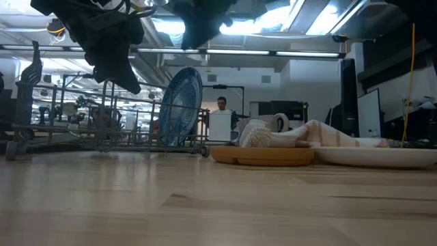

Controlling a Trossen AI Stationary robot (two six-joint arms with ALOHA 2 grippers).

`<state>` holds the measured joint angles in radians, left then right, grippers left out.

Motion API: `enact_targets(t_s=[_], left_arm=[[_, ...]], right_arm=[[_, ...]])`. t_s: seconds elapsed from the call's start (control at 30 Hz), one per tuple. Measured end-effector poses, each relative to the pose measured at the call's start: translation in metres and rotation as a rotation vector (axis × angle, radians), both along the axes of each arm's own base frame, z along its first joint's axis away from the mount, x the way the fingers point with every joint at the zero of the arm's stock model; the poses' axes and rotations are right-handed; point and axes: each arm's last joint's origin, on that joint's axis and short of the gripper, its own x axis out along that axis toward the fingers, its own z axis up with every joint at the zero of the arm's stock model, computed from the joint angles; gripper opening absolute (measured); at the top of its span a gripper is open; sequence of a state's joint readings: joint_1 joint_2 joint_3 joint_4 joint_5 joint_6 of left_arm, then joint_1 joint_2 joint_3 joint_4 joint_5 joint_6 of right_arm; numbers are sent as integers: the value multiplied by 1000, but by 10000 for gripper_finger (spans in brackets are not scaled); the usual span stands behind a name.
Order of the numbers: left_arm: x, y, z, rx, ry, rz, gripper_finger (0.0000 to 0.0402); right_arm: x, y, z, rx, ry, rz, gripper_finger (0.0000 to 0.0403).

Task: Sort dishes
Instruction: Put the light orange plate into the dish rack

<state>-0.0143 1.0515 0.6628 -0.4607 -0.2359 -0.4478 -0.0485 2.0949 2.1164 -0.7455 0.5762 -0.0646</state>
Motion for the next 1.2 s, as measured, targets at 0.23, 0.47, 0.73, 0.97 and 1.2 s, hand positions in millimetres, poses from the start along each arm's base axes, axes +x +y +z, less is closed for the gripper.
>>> enact_targets(t_s=[0.23,0.47,0.73,0.97,1.2], left_arm=[[-1,0,-1,54,28,-53,103],[0,0,0,89,34,-95,166],[0,0,0,107,40,-118,172],[0,0,0,135,49,-153,172],[0,3,0,166,56,-154,173]], right_arm=[[-5,33,30,-58,12,120,200],[-15,72,51,-172,88,300,200],[-34,120,50,-215,232,436,200],[-55,158,40,-169,338,476,200],[-71,190,37,-159,371,530,200]])
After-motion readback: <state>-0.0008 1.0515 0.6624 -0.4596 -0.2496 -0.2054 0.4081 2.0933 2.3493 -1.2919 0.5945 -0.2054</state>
